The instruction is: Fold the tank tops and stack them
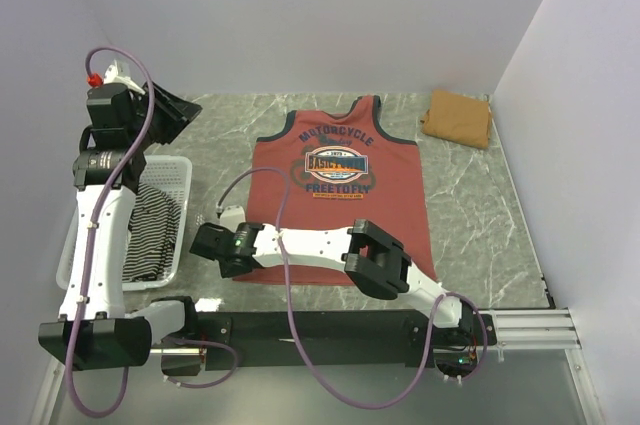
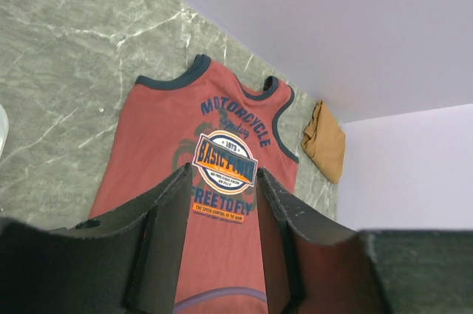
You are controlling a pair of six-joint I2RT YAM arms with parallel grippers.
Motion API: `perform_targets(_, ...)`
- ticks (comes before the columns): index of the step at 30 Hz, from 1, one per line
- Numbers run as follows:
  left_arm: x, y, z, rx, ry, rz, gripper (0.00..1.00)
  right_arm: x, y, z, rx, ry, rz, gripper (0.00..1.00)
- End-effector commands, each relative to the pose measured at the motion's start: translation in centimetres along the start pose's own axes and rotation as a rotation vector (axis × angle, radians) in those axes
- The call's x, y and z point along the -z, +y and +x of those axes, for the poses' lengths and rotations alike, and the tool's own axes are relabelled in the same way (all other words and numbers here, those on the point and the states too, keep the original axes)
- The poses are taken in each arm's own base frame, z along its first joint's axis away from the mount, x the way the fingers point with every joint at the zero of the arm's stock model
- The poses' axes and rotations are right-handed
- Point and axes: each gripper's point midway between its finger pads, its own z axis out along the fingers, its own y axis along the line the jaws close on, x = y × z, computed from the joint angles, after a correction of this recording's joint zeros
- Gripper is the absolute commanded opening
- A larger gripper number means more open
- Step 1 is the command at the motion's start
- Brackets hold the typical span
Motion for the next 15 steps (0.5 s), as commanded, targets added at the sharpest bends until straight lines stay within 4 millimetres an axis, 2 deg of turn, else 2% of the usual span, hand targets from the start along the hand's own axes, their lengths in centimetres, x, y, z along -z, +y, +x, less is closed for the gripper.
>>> perform_targets(1,-0.2,-0.3,0.0,-0.028,-0.003,0.043,0.45,0.6,-0.6,-1.3,0.016,-0.051,0.047,0.33)
perform_targets(5,-0.6,0.3,0.3,-0.024,0.004,0.039,0.45,-0.2,-0.2,-0.4,0.026,-0.02,0.027,0.34)
perform_targets(10,-1.1,0.9,0.8,-0.019,0.016,0.029,0.44,0.0,0.4,-0.5,0.039,-0.036,0.017,0.35)
perform_targets(15,-1.6,1.3,1.1,-0.009,0.025,0.027,0.43,-0.9,0.2,0.5,0.061,-0.009,0.034,0.35)
